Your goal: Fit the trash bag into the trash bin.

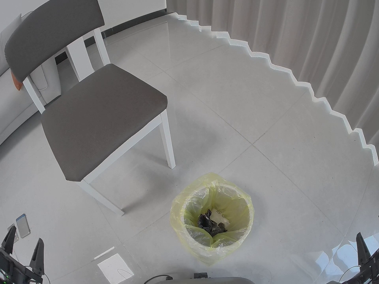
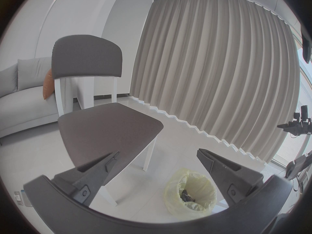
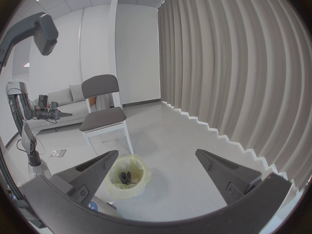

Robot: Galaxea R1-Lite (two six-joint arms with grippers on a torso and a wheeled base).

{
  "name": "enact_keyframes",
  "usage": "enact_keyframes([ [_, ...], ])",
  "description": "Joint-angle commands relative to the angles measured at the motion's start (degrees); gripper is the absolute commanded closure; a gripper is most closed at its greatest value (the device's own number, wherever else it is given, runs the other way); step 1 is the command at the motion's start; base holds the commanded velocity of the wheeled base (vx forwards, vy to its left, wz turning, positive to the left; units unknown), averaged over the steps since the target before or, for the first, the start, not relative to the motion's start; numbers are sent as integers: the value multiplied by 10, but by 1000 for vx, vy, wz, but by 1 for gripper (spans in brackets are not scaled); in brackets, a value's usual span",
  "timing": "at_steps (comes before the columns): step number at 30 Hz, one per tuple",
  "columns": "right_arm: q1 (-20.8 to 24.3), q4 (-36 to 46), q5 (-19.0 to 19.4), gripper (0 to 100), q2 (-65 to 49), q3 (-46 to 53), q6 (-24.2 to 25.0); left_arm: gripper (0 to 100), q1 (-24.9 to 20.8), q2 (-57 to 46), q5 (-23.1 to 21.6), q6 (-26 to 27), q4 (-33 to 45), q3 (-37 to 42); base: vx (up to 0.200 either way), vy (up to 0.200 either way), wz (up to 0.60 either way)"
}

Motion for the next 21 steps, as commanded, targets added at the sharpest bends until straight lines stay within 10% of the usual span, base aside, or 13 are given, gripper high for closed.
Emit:
enact_keyframes([
  [1,1,-3,-22,0,-21,20,-29,0,24,-69,47,15,27,11,0,0,0],
  [21,1,-2,-12,0,-20,20,-1,0,23,-67,13,-10,56,11,0,0,0],
])
